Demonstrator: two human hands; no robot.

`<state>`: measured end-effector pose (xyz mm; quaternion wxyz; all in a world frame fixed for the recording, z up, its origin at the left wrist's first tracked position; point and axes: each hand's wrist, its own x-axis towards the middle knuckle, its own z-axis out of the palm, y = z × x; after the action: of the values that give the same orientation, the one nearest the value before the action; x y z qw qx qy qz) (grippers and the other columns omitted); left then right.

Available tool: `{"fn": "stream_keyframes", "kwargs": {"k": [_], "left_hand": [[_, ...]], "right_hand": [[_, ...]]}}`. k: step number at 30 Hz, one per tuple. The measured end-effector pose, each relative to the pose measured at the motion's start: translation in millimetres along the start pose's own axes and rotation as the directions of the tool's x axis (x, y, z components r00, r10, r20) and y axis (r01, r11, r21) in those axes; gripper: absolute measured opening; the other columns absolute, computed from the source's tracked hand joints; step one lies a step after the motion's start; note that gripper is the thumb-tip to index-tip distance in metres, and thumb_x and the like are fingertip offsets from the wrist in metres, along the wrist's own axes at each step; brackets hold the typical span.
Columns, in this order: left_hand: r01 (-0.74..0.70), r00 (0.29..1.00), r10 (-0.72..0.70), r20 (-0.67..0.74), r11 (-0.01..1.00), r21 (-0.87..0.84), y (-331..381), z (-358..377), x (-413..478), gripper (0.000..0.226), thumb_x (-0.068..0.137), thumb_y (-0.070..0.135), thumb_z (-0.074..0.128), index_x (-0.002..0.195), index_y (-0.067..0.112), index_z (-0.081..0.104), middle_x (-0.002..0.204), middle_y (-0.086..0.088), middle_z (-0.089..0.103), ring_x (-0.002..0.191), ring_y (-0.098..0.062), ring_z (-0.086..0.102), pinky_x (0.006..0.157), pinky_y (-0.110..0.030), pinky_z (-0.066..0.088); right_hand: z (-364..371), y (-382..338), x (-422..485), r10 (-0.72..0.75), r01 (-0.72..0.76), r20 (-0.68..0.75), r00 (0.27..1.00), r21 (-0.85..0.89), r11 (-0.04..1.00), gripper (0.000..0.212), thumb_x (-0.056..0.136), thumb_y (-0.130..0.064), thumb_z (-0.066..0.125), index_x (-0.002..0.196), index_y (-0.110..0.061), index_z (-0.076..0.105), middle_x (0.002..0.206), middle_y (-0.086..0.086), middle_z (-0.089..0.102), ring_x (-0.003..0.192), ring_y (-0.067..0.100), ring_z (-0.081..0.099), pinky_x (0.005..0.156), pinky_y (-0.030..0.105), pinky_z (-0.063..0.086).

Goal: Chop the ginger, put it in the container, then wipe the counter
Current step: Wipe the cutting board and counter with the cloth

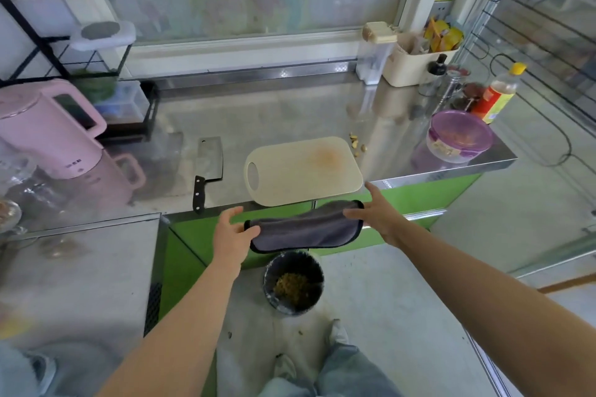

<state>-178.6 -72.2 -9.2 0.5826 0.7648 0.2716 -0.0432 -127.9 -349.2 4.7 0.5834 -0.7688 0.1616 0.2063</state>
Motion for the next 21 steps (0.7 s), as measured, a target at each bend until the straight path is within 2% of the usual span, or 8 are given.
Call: {"fn": "stream_keyframes", "kwargs": {"k": [2, 5, 7, 9, 12, 15, 18, 21], "left_hand": [[-0.142, 0.988, 0.122, 0.095, 0.960, 0.242, -2.6, -2.9, 3.0, 0.049, 0.073, -0.001, 0.076, 0.118, 0.014, 0.064, 0.104, -0.007, 0.067, 0.097, -0.024, 0.062, 0.086, -0.030, 0.047], [-0.255, 0.967, 0.198, 0.163, 0.816, 0.518, -1.2, -2.8, 2.1, 0.022, 0.078, 0.013, 0.075, 0.099, 0.018, 0.073, 0.098, -0.001, 0.071, 0.098, -0.023, 0.063, 0.080, -0.028, 0.047], [-0.249, 0.967, 0.229, 0.109, 0.767, 0.591, 0.1, -1.3, 4.7, 0.010, 0.080, 0.026, 0.074, 0.090, 0.022, 0.074, 0.096, -0.001, 0.069, 0.100, -0.025, 0.061, 0.083, -0.031, 0.047], [-0.207, 0.977, 0.203, 0.062, 0.851, 0.483, 2.2, -0.6, 9.6, 0.016, 0.080, 0.027, 0.074, 0.093, 0.017, 0.073, 0.102, -0.005, 0.067, 0.104, -0.028, 0.059, 0.084, -0.032, 0.045], [0.027, 0.999, -0.031, 0.026, 0.989, 0.148, 5.9, 4.3, 14.4, 0.034, 0.084, 0.024, 0.072, 0.109, 0.003, 0.062, 0.106, -0.010, 0.064, 0.100, -0.027, 0.057, 0.079, -0.030, 0.040], [0.175, 0.984, -0.178, 0.024, 0.979, 0.104, 5.2, 13.9, 15.8, 0.053, 0.087, 0.034, 0.066, 0.127, 0.005, 0.046, 0.118, -0.006, 0.053, 0.111, -0.026, 0.052, 0.094, -0.034, 0.041], [0.249, 0.937, -0.259, 0.236, 0.966, 0.071, 10.7, 34.6, 13.2, 0.058, 0.091, 0.050, 0.054, 0.131, 0.008, 0.047, 0.123, -0.012, 0.055, 0.113, -0.029, 0.054, 0.099, -0.043, 0.045], [0.455, 0.811, -0.365, 0.456, 0.884, -0.102, 25.1, 59.1, 4.0, 0.080, 0.079, 0.073, 0.052, 0.123, 0.006, 0.055, 0.123, -0.014, 0.056, 0.117, -0.032, 0.052, 0.104, -0.048, 0.040]], "right_hand": [[-0.2, 2.0, -2.8, -0.065, 0.082, 0.069, 0.995, -0.270, 0.959, 0.085, 0.071, 0.002, 0.076, 0.144, -0.017, 0.037, 0.128, 0.009, 0.053, 0.116, 0.026, 0.053, 0.092, 0.030, 0.044], [2.1, 0.3, -5.2, -0.187, 0.199, 0.089, 0.978, -0.647, 0.736, 0.041, 0.073, -0.003, 0.070, 0.114, -0.010, 0.069, 0.111, 0.010, 0.066, 0.103, 0.025, 0.060, 0.081, 0.023, 0.043], [2.0, -1.3, -3.0, -0.240, 0.199, 0.056, 0.969, -0.753, 0.627, 0.014, 0.078, -0.012, 0.066, 0.089, -0.008, 0.075, 0.089, 0.013, 0.069, 0.087, 0.029, 0.061, 0.072, 0.027, 0.045], [0.5, -3.6, -2.7, -0.206, 0.175, 0.026, 0.978, -0.639, 0.749, 0.018, 0.076, -0.021, 0.066, 0.063, -0.008, 0.063, 0.069, 0.009, 0.056, 0.070, 0.024, 0.050, 0.063, 0.030, 0.036], [-0.5, -9.4, -7.3, -0.022, 0.026, 0.037, 0.999, -0.100, 0.995, 0.011, 0.080, -0.014, 0.059, 0.075, -0.005, 0.062, 0.077, 0.007, 0.055, 0.075, 0.021, 0.048, 0.068, 0.031, 0.035], [6.7, -12.6, -5.3, 0.041, -0.055, 0.098, 0.994, 0.141, 0.989, 0.007, 0.083, -0.009, 0.051, 0.081, -0.013, 0.057, 0.081, 0.008, 0.056, 0.076, 0.020, 0.050, 0.059, 0.028, 0.037], [19.2, -19.2, -2.2, 0.051, -0.085, 0.202, 0.978, 0.168, 0.982, 0.012, 0.084, -0.009, 0.049, 0.094, -0.015, 0.054, 0.077, 0.007, 0.044, 0.061, 0.014, 0.042, 0.049, 0.021, 0.027], [28.6, -26.1, 0.3, 0.054, -0.136, 0.340, 0.939, 0.220, 0.966, 0.011, 0.085, -0.004, 0.046, 0.091, -0.012, 0.052, 0.074, 0.006, 0.047, 0.060, 0.013, 0.048, 0.048, 0.020, 0.036]]}}
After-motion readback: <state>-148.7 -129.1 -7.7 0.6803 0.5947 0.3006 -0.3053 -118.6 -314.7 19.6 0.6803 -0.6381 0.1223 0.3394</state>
